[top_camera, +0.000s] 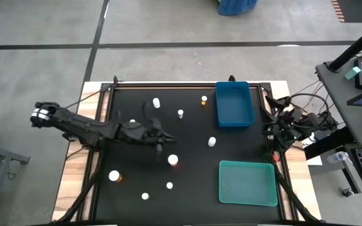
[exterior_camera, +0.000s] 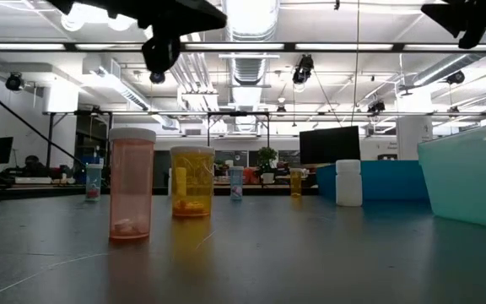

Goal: Pick and place medicine bottles into bin by pill shape (circle, oval)
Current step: Put the bottom right orange pill bottle into the light green bin

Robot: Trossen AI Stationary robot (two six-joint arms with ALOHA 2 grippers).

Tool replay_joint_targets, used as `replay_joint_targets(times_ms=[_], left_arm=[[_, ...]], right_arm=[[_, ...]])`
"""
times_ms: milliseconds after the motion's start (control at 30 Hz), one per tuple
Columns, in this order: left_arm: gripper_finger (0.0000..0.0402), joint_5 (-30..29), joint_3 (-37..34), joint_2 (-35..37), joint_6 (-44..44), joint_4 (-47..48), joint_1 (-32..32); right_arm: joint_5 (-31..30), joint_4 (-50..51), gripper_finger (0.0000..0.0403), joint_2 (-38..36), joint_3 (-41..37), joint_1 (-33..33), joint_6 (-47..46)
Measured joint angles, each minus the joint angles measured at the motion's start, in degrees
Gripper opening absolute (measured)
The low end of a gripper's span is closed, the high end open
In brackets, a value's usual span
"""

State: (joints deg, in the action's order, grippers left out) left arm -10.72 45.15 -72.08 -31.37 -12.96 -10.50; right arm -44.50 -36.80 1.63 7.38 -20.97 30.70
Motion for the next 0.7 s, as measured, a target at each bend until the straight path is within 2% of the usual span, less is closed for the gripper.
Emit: replay_joint_targets(times_ms=[367, 600, 700], left_arm=[[0.0008, 0.00, 18.55, -12.10, 0.52, 29.80, -7.61], [0.0009, 0.17, 21.36, -16.12, 0.82, 39.47, -9.59], [0.0022, 0.18, 21.17, -16.29, 0.79, 42.31, -9.57]], right_arm=[[0.16, 0.10, 0.0258, 0.00, 0.00, 0.00, -0.32], [3.01, 0.13, 0.0258, 0.00, 0.00, 0.00, -0.79], [3.00, 0.23, 0.0258, 0.00, 0.00, 0.00, -0.76]])
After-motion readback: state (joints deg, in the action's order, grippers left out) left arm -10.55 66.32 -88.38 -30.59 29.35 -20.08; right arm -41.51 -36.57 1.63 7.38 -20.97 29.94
